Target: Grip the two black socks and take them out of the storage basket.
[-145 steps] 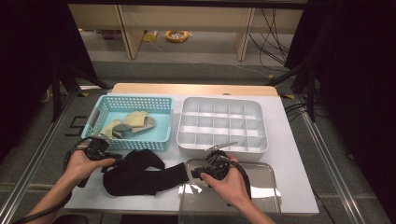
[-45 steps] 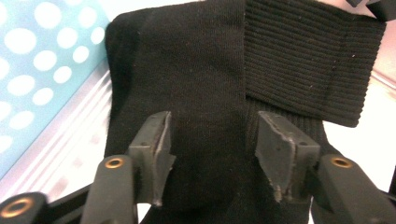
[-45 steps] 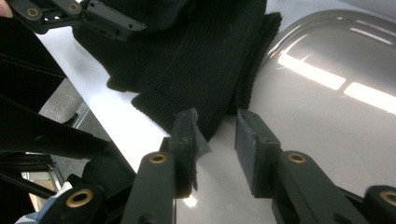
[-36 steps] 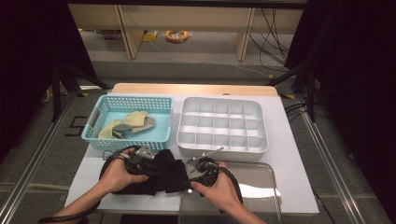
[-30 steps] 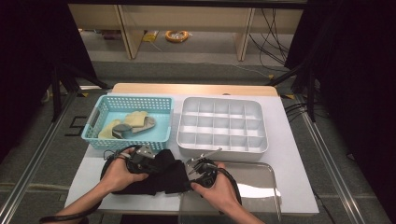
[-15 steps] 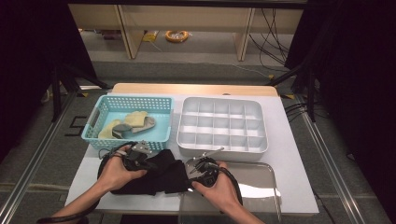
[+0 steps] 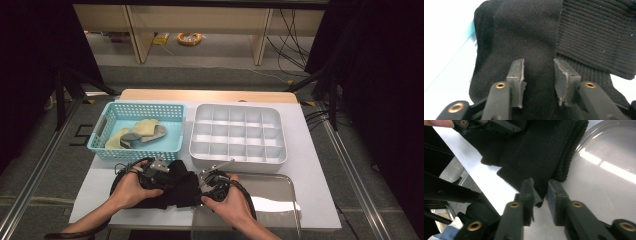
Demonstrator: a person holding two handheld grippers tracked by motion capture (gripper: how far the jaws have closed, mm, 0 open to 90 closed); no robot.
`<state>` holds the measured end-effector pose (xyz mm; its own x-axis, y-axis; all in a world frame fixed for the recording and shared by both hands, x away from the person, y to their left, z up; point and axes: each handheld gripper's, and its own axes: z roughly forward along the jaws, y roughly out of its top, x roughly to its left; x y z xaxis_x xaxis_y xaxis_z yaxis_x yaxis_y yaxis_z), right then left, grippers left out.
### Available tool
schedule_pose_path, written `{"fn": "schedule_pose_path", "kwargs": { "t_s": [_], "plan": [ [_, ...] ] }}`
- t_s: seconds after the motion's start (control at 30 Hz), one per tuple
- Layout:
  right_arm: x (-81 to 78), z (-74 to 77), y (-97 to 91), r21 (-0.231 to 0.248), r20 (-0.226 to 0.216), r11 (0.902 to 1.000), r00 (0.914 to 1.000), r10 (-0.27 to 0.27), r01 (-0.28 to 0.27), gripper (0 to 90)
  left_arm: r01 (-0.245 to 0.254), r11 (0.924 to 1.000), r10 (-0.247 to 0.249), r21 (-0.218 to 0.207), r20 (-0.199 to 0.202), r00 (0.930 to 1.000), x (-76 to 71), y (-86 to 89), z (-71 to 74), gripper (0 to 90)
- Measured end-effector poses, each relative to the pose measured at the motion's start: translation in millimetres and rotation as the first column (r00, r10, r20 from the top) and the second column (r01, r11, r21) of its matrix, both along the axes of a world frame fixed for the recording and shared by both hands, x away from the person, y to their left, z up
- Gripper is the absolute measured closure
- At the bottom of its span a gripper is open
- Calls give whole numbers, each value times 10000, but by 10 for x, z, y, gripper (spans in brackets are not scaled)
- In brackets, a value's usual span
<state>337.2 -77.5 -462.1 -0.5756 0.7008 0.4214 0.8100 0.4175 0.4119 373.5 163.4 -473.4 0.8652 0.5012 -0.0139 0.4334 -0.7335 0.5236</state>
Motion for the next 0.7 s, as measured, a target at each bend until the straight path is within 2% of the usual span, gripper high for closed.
{"fn": "schedule_pose_path", "kwargs": {
  "t_s": [0.13, 0.17, 0.2, 0.3, 0.33, 0.4, 0.47, 0.7],
  "plan": [
    [6, -1, 7, -144, -25, 9999, 10000, 21, -22, 852, -71, 10000, 71, 20, 24, 10000, -3, -18, -1, 703],
    [7, -3, 8, -47, 50, 9999, 9999, 130, -130, 861, -2, 10000, 1, 89, 164, 9999, -2, -19, 4, 733],
    [4, -3, 9, -161, -27, 9999, 10000, 38, -38, 865, 6, 9999, -9, 130, 218, 9998, -3, -24, 5, 757],
    [-6, 5, 12, -138, -66, 9999, 10000, 28, -29, 873, -85, 9998, 82, 165, 210, 9997, -4, -31, 17, 830],
    [0, 1, 5, -58, 118, 9999, 9998, 146, -145, 873, -183, 9997, 181, 131, 148, 9997, -3, -29, 20, 840],
    [-6, 21, 0, -40, 25, 10000, 10000, 75, -75, 873, -223, 9997, 222, 23, 80, 9997, 5, -11, 37, 850],
    [-1, 38, -18, 70, 180, 9999, 9997, 150, -151, 872, -322, 9994, 322, -106, -42, 9995, 7, 10, 60, 851],
    [2, 97, -60, 172, 233, 9999, 9997, -8, 4, 869, -415, 9979, 415, -504, -20, 9991, -7, 131, 264, 852]
  ]
}}
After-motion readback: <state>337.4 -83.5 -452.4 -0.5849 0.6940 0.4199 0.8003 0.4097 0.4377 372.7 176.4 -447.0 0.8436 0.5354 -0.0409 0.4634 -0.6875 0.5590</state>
